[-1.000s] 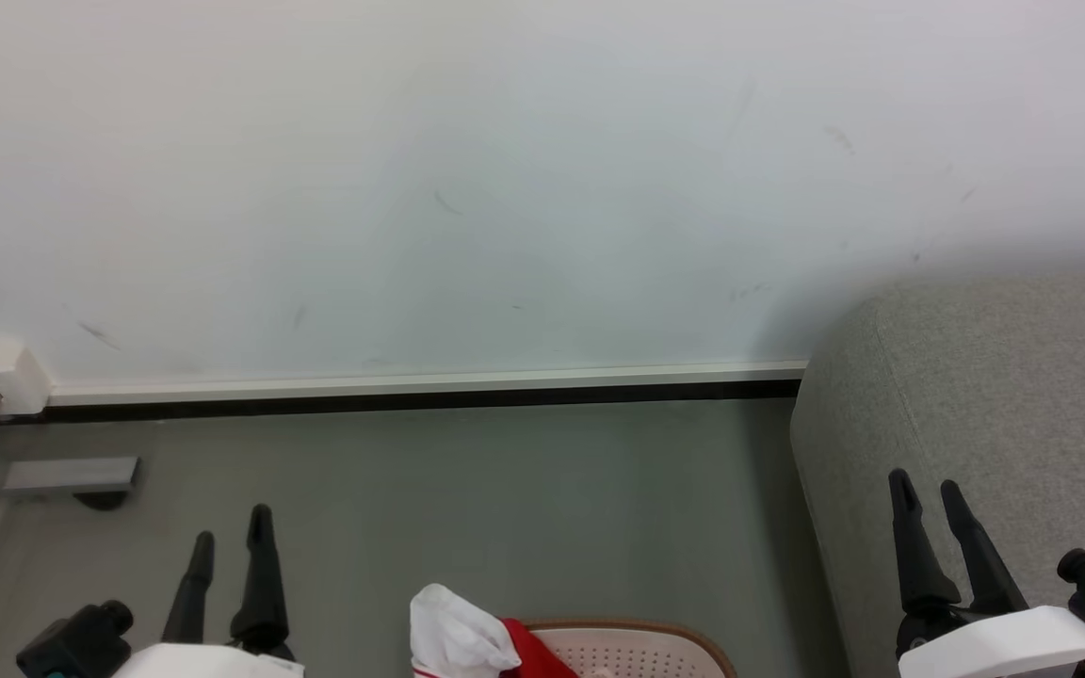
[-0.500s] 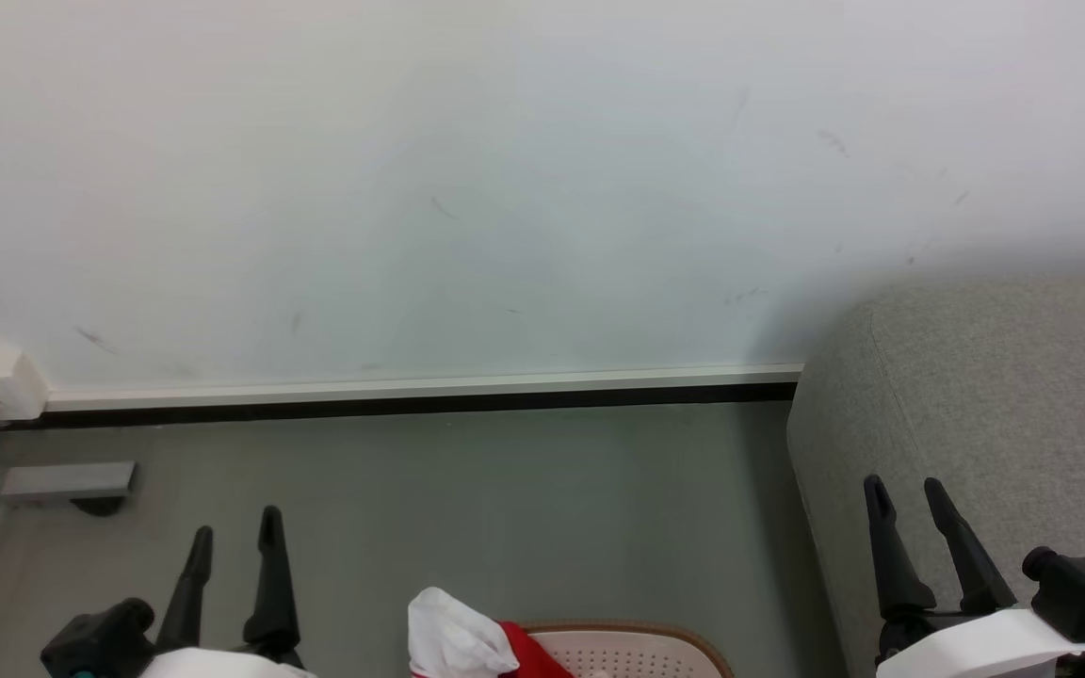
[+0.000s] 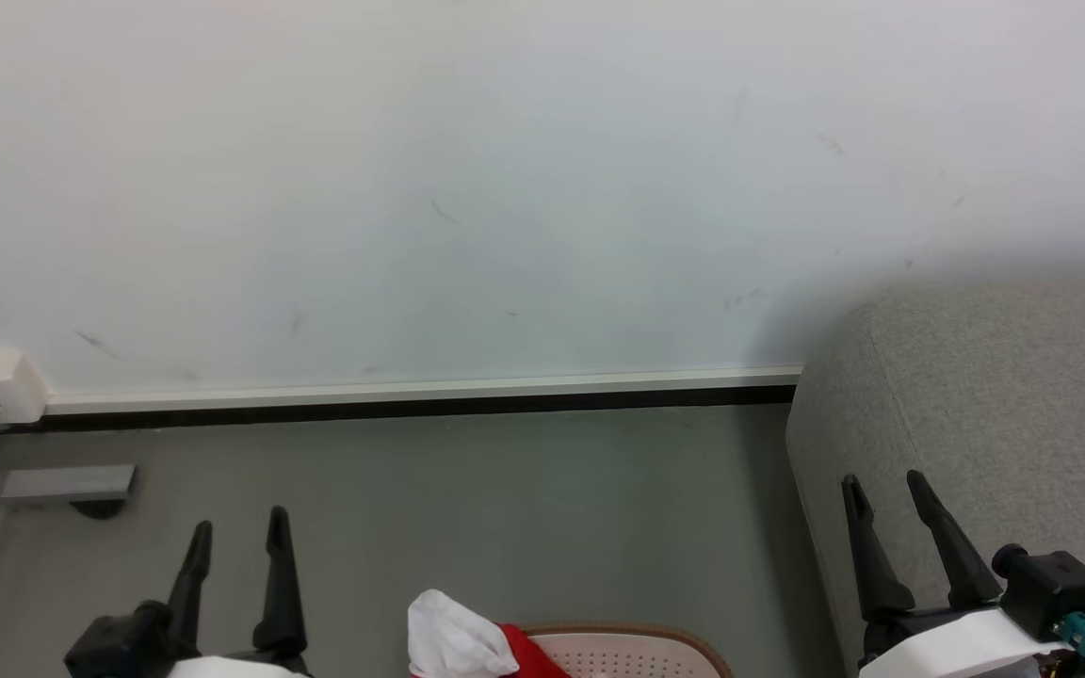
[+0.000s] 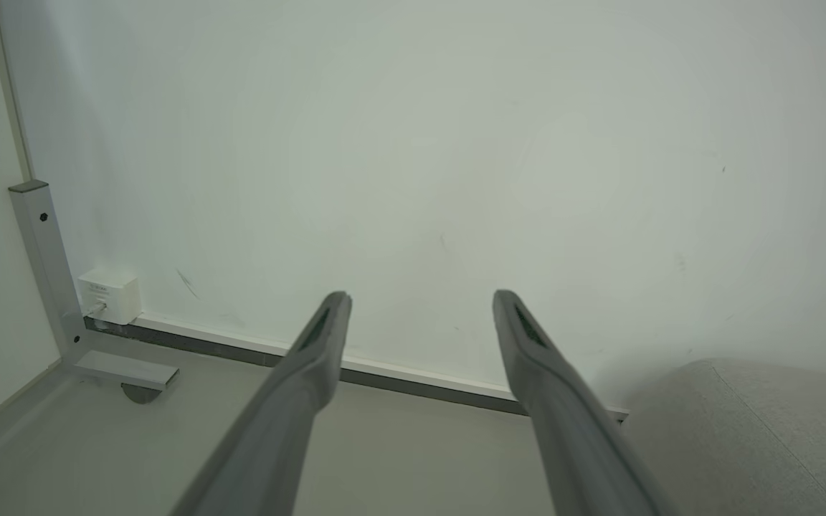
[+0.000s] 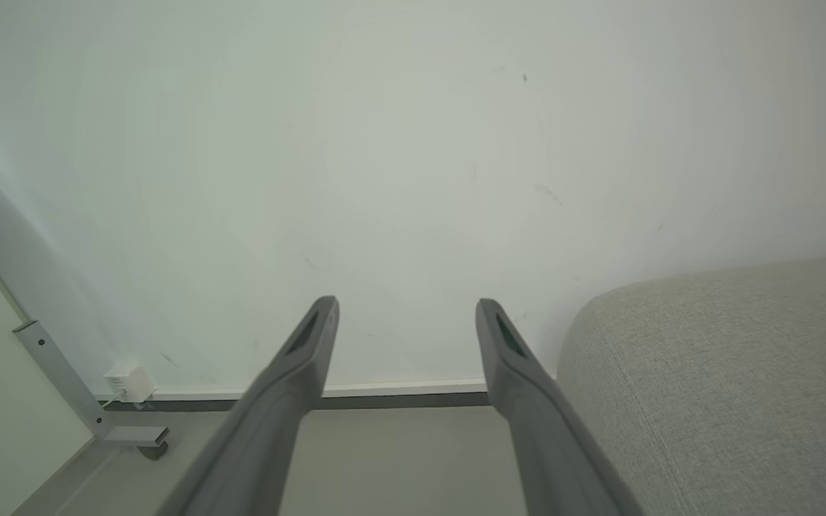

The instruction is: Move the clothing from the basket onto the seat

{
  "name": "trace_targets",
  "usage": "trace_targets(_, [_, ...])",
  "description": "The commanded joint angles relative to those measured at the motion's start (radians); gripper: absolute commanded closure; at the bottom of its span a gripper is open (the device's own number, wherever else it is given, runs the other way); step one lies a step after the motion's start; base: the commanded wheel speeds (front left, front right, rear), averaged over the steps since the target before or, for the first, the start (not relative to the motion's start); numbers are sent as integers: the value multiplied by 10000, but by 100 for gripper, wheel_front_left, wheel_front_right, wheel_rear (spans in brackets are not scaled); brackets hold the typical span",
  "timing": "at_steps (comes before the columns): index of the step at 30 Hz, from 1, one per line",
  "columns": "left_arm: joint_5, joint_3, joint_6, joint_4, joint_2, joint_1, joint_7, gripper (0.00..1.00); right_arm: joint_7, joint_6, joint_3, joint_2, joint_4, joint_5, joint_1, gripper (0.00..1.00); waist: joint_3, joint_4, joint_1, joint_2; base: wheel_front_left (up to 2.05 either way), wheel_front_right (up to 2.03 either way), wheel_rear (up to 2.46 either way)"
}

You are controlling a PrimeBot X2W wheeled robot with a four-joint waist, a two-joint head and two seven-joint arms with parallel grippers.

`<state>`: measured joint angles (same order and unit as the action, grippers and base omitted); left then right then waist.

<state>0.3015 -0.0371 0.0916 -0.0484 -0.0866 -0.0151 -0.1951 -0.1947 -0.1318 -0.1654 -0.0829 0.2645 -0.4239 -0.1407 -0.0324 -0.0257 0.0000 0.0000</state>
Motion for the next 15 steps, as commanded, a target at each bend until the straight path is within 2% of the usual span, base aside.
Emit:
trace_targets(1, [-300,10,54,119,-136,-79,-61,0,-63,15,-53,-1,1,167,-165,0,1,-2,0,0,0,0,0])
trace_targets(15, [-1419,-29,220,287,-125,-184,-365,0,-366,17,-304,-8,77,1222,-269,0,-26,-73,0,0,0,0,0])
